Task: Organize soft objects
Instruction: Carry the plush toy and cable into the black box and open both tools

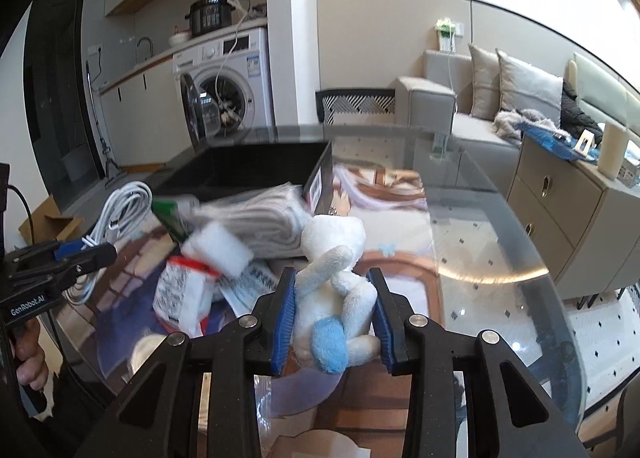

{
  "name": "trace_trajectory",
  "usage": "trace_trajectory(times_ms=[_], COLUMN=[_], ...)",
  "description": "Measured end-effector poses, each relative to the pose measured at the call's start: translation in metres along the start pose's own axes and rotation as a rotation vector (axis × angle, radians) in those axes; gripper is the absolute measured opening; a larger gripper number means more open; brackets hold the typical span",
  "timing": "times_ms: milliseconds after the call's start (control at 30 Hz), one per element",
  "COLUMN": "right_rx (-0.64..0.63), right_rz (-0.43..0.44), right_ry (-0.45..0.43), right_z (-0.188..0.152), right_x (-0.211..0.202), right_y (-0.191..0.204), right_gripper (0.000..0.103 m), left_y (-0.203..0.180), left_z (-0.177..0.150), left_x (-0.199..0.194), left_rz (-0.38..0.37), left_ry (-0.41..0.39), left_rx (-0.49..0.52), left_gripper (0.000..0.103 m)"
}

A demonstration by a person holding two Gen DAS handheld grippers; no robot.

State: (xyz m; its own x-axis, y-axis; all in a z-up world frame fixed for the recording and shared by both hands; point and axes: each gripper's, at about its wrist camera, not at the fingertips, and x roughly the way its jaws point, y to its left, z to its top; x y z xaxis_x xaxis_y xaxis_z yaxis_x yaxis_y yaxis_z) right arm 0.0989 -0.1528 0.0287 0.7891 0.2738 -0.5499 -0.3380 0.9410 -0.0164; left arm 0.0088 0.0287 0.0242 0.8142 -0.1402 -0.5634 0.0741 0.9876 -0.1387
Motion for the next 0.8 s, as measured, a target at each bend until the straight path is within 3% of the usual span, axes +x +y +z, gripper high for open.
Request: trace_trajectory(times_ms=[400,800], right_rx=[-0.009,-0.034], right_rz=[0.010,0.091], right_ry=[-0.071,-0.068], right_z=[0.020,0.056], right_x=[-0.019,0.005], right_y=[0.003,0.022], right_gripper=[0.035,0.035], left_y=[0.004,0.001], left_z=[0.025,0.067], left_x=[0.000,0.015], left_rz=[-0.035,-0.054], left_ry=[-0.037,-0.070], left_rx=[-0.034,-0.045], left_gripper=[0.032,0.032])
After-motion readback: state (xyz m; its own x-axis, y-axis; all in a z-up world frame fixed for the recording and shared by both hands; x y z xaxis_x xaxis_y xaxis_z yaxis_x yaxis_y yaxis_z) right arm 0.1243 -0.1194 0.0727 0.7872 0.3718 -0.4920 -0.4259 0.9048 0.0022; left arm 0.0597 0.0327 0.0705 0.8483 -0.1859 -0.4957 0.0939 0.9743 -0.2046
